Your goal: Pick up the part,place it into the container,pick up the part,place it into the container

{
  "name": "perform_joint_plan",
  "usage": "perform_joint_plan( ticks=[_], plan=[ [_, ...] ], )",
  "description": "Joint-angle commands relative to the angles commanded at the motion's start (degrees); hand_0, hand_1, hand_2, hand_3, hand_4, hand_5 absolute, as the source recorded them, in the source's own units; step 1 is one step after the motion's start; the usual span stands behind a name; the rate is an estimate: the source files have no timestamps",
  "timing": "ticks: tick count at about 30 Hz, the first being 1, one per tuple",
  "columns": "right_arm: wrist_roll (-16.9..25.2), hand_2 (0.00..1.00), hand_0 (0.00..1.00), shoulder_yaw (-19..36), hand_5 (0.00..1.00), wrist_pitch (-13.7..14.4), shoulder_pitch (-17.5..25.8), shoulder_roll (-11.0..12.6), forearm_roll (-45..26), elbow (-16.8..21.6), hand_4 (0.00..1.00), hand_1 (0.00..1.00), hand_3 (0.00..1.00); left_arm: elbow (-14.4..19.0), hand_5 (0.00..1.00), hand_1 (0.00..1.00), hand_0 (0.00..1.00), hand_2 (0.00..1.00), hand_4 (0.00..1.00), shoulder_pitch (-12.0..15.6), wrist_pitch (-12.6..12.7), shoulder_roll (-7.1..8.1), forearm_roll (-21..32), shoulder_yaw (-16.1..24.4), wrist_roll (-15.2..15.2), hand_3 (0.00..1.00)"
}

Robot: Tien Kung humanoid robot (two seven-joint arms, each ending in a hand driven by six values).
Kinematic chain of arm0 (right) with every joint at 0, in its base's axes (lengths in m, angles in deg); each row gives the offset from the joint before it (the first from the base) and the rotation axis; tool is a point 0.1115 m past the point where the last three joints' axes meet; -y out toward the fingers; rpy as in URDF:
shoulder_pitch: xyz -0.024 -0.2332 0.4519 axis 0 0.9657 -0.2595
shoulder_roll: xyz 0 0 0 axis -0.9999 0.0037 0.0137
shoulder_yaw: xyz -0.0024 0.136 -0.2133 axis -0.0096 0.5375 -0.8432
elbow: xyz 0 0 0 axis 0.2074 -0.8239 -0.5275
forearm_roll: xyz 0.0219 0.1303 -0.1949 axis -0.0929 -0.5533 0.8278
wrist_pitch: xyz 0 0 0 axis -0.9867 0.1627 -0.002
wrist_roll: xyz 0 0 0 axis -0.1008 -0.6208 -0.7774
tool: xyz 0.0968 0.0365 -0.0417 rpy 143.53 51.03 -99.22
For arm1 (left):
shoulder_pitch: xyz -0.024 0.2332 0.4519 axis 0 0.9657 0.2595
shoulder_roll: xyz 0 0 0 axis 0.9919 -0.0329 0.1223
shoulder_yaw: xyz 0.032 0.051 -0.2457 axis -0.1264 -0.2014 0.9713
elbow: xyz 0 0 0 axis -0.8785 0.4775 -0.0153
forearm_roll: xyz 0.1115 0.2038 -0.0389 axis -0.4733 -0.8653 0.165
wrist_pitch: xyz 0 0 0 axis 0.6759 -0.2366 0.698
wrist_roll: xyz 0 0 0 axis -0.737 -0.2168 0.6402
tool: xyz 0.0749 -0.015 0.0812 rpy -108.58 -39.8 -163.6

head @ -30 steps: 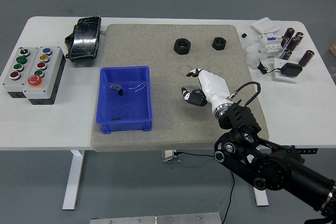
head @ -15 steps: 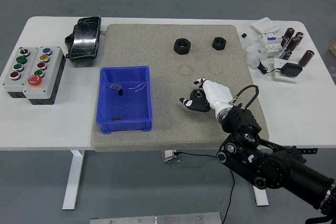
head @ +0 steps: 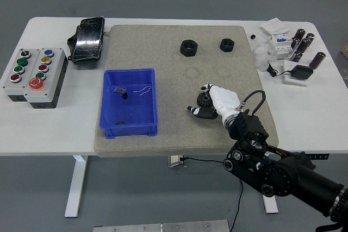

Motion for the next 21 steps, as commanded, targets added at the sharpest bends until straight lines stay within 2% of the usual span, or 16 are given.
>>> perform_joint_plan(
  ticks=[5,6,16,21],
  plan=[
    [-0.25,0.59,0.453,-0.57,0.024,0.48,0.04,0.0,0.93,-0.27,0.359,0.62,0.625,0.0,0.346,0.629,0.663,0.572,0.688,-0.07,0.0,0.03,0.05,-0.07,-0.08,0.614],
    [-0.29,0.546,0.448,-0.64,0.002,0.54,0.06,0.0,1.07,-0.31,0.391,0.595,0.516,0.0,0.347,0.629,0.663,0.572,0.688,-0.07,0.01,0.04,0.04,-0.06,-0.09,0.615],
    [-0.71,0.538,0.441,-1.08,0.002,1.09,0.2,0.01,2.32,-0.51,0.356,0.593,0.489,0.0,0.346,0.629,0.663,0.572,0.687,-0.06,-0.01,0.08,0.02,-0.11,-0.16,0.615],
    [-0.68,0.535,0.437,-0.45,0.002,2.07,0.16,0.3,3.13,0.8,0.354,0.588,0.477,0.0,0.346,0.629,0.663,0.572,0.687,-0.08,0.01,0.05,0.0,-0.07,-0.15,0.615]
  ],
)
